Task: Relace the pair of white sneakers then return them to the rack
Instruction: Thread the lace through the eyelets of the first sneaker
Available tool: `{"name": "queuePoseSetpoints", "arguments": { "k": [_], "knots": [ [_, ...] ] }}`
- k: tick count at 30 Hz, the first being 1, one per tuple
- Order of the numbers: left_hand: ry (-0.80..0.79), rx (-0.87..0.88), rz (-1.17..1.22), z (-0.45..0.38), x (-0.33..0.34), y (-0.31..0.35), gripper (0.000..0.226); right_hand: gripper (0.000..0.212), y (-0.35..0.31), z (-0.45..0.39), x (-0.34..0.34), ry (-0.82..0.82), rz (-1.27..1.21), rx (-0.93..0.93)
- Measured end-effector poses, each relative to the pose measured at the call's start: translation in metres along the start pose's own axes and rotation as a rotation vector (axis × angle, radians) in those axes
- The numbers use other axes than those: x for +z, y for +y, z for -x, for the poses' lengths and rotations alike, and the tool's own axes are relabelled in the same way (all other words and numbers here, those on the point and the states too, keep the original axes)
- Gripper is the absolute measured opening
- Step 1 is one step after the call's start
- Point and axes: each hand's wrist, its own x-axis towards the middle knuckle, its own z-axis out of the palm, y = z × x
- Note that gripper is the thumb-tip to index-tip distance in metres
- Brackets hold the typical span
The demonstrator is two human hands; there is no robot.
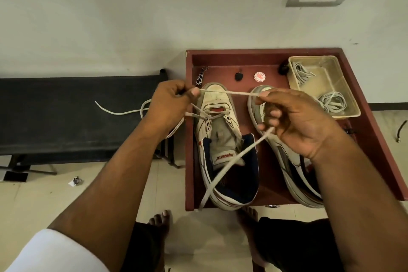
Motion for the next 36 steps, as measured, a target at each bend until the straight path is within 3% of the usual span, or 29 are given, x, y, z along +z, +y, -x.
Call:
{"name": "queuePoseSetpoints", "arguments": {
  "k": [2, 6, 8, 11, 14, 17, 19, 21, 23, 24, 26, 29, 32, 34, 36],
  "knots": [
    [0.035, -0.022, 0.033, 0.001, 0.002, 0.001, 0.013, 0.010, -0.003, 0.000, -0.008, 0.001, -0.032, -0.053],
    [-0.371, 0.035, 0.268, 0.013, 0.018, 0.021, 0.048, 0.013, 0.003, -0.003, 0.004, -0.035, 0.087, -0.108],
    [-0.446, 0.067, 0.174, 0.018, 0.022, 0.026, 0.040, 0.013, 0.006, -0.006, 0.010, -0.051, 0.161, -0.114],
    [-0.280, 0.053, 0.035, 0.009, 0.005, 0.020, 0.024, 0.011, 0.001, -0.009, -0.001, -0.031, 0.375, -0.124],
    [0.005, 0.043, -0.264, -0.012, -0.031, 0.000, 0.024, 0.023, -0.013, -0.001, -0.023, -0.070, 0.573, -0.104],
    [0.311, -0.103, -0.566, -0.025, -0.054, -0.024, 0.024, 0.024, -0.023, 0.003, -0.037, -0.006, 0.474, -0.162],
    [0.346, -0.089, -0.738, -0.024, -0.044, -0.024, 0.027, 0.017, -0.022, 0.000, -0.035, 0.026, 0.460, -0.229],
    [0.113, 0.108, -0.493, -0.017, -0.019, -0.007, 0.033, 0.015, -0.015, -0.004, -0.021, -0.031, 0.526, -0.264],
    [-0.252, 0.140, -0.141, -0.001, 0.013, 0.014, 0.041, 0.012, -0.008, -0.007, -0.005, -0.104, 0.586, -0.266],
    [-0.369, 0.164, -0.105, 0.006, 0.022, 0.019, 0.038, 0.012, -0.007, -0.009, -0.002, -0.113, 0.602, -0.263],
    [-0.427, 0.181, -0.096, 0.012, 0.023, 0.022, 0.029, 0.018, -0.008, -0.012, -0.007, -0.090, 0.606, -0.242],
    [-0.216, 0.058, -0.119, -0.003, -0.015, 0.011, 0.020, 0.026, -0.015, -0.008, -0.031, -0.030, 0.579, -0.193],
    [0.068, -0.125, -0.413, -0.014, -0.054, -0.008, 0.022, 0.028, -0.018, -0.007, -0.041, 0.057, 0.505, -0.235],
    [0.126, -0.308, -0.792, -0.009, -0.052, -0.009, 0.014, 0.020, -0.014, -0.008, -0.028, 0.043, 0.528, -0.264],
    [0.075, -0.212, -0.931, -0.004, -0.030, -0.001, 0.029, 0.012, -0.006, -0.013, -0.008, -0.021, 0.592, -0.264]
  ]
}}
